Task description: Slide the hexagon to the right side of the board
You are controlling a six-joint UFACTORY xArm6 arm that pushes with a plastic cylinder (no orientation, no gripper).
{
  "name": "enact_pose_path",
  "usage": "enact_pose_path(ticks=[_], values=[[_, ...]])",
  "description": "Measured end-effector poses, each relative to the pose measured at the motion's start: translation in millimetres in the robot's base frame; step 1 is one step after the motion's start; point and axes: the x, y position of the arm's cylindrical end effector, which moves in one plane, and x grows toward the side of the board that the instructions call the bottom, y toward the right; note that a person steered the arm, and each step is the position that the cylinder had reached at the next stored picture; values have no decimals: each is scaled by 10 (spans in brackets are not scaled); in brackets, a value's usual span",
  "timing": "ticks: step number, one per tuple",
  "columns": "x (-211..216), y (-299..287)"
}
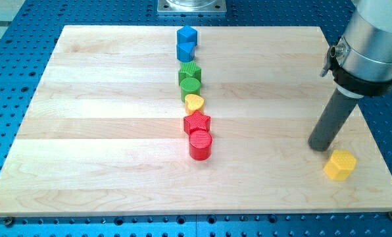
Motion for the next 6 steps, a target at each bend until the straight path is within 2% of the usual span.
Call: enact_pose_path(ticks=[1, 2, 3, 4, 5, 6], values=[[-78, 219], [19, 210], [5, 611], [753, 497], [1003, -229], [552, 114]])
